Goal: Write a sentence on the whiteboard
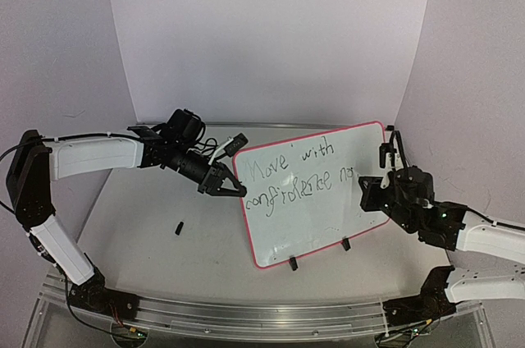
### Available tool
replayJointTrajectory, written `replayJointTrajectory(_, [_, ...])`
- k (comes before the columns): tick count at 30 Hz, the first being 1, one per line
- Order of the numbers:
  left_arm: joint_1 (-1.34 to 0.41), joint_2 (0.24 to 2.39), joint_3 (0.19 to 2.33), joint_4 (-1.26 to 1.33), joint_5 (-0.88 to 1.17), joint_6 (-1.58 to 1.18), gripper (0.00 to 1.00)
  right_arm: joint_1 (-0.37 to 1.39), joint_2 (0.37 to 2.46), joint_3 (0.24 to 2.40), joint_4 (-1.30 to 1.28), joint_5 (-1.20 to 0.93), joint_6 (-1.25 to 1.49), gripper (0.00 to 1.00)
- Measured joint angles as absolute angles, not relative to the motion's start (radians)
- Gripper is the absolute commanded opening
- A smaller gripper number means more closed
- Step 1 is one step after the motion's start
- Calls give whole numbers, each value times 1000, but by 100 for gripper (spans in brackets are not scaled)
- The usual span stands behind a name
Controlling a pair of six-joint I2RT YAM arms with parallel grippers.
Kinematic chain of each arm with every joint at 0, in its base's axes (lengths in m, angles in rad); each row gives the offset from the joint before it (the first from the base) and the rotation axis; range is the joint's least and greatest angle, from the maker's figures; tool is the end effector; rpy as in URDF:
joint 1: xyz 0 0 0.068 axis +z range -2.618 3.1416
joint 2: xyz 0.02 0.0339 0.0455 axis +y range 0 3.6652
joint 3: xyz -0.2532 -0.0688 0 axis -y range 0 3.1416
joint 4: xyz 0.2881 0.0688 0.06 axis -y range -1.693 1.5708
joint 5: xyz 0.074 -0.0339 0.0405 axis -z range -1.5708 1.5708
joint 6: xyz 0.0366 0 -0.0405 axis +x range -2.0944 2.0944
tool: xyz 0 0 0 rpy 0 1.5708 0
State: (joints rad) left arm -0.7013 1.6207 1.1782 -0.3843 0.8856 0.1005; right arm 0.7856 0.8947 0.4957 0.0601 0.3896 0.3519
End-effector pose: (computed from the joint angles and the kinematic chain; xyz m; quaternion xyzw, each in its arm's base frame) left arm 0.2755 -0.2697 0.2258 0.4719 0.7142 -0.4785 0.1956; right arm 0.1880 0.1684 0.2185 -0.0631 0.8061 0.1721 0.5627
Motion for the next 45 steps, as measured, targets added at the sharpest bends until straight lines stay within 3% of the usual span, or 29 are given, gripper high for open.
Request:
replayJointTrajectory(27, [-701, 1621, 1178, -384, 886, 100, 0, 786, 847, 435, 43, 409, 423, 0])
replayJointTrajectory(45, [-701, 1621, 1178, -384, 884, 84, 0, 767, 928, 493, 72, 462, 341, 0])
